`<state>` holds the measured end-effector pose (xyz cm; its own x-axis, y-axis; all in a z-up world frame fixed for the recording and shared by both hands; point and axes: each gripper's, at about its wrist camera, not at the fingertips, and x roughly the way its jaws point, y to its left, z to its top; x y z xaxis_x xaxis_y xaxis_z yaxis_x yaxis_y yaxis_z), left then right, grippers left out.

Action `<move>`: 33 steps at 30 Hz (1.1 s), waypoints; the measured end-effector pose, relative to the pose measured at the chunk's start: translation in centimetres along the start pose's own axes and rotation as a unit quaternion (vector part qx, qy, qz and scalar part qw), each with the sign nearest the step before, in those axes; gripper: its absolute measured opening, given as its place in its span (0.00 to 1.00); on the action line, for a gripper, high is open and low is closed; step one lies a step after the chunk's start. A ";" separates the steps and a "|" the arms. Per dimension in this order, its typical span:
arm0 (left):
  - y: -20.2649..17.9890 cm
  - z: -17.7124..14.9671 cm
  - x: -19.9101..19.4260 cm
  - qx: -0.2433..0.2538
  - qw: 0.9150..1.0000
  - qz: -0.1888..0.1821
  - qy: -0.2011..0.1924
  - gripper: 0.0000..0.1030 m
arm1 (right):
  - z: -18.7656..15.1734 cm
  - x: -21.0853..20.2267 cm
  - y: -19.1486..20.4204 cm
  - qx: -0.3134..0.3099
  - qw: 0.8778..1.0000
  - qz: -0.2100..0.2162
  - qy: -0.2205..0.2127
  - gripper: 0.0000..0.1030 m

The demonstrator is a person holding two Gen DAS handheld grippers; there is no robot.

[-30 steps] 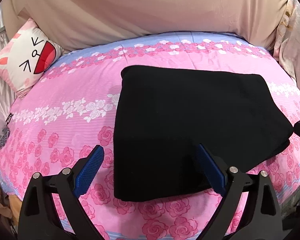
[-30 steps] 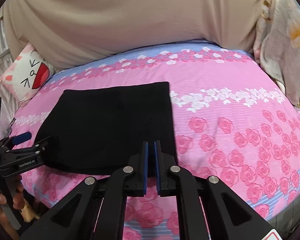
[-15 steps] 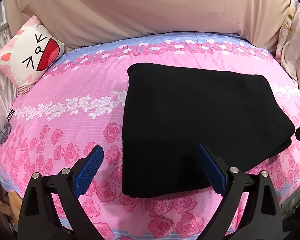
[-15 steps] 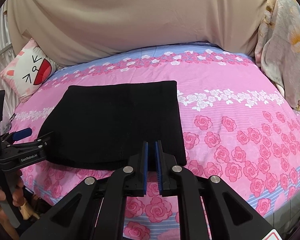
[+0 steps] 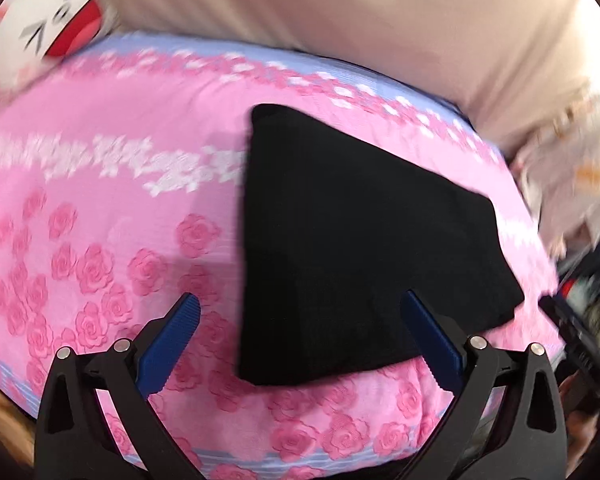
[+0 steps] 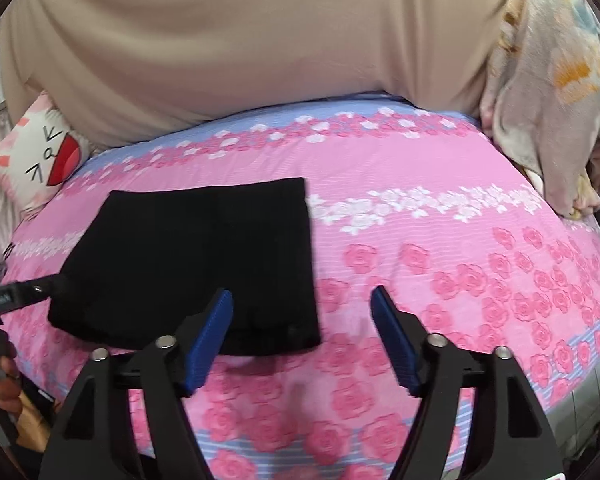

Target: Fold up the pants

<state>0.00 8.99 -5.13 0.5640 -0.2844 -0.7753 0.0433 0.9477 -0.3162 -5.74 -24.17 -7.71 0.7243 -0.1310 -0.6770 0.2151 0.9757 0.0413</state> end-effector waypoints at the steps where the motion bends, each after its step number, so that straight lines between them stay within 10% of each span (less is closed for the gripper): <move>1: 0.7 0.2 0.2 -0.015 1.000 0.002 0.001 0.95 | 0.0 0.5 -0.6 0.014 1.000 0.013 0.008 0.76; 13: 1.2 0.6 4.4 -0.035 0.998 -0.024 0.056 0.95 | -0.6 6.5 -0.9 0.088 0.984 0.124 0.097 0.76; 33: -2.5 0.8 7.0 0.011 0.999 -0.001 0.045 0.96 | -0.8 9.0 1.1 0.093 0.987 0.109 0.068 0.93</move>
<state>4.50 4.72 -9.28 0.4866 -0.2980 -0.8212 0.0628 0.9495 -0.3073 0.52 -24.17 -14.34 0.6749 0.1151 -0.7288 0.1899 0.9274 0.3223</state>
